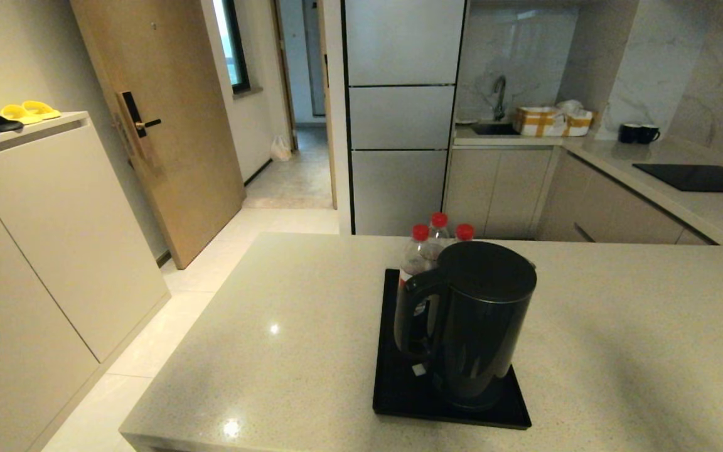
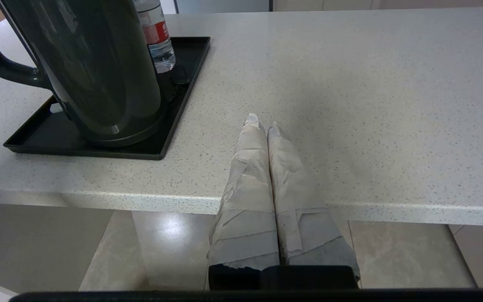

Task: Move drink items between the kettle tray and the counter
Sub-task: Pick up the kettle

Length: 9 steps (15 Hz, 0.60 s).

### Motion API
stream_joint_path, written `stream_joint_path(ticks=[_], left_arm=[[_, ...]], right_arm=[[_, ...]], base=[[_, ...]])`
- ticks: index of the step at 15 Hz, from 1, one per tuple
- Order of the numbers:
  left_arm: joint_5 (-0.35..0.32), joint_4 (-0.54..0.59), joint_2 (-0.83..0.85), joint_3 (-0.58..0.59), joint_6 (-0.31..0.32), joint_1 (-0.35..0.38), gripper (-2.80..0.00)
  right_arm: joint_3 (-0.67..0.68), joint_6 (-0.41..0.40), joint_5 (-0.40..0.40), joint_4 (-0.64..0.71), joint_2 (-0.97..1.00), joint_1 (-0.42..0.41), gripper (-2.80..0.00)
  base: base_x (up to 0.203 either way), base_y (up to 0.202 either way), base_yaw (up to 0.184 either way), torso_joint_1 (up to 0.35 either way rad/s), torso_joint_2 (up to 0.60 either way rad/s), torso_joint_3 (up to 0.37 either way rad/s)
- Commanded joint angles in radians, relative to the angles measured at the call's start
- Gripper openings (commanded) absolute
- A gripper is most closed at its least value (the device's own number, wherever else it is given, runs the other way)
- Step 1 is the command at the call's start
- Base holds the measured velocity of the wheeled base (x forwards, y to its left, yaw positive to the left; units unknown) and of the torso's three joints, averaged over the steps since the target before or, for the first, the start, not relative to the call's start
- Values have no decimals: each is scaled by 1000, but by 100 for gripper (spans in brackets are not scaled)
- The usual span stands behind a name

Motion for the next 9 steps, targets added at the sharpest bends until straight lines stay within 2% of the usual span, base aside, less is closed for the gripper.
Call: stream_joint_path(ticks=[1, 9], left_arm=[[1, 1, 0, 0, 0, 0, 0], [1, 2, 0, -1, 14, 0, 0]], right_arm=[[0, 0, 0, 1, 0, 0, -280], [0, 0, 0, 1, 0, 0, -280]], base=[[0, 0, 0, 0, 0, 0], [0, 0, 0, 0, 0, 0]])
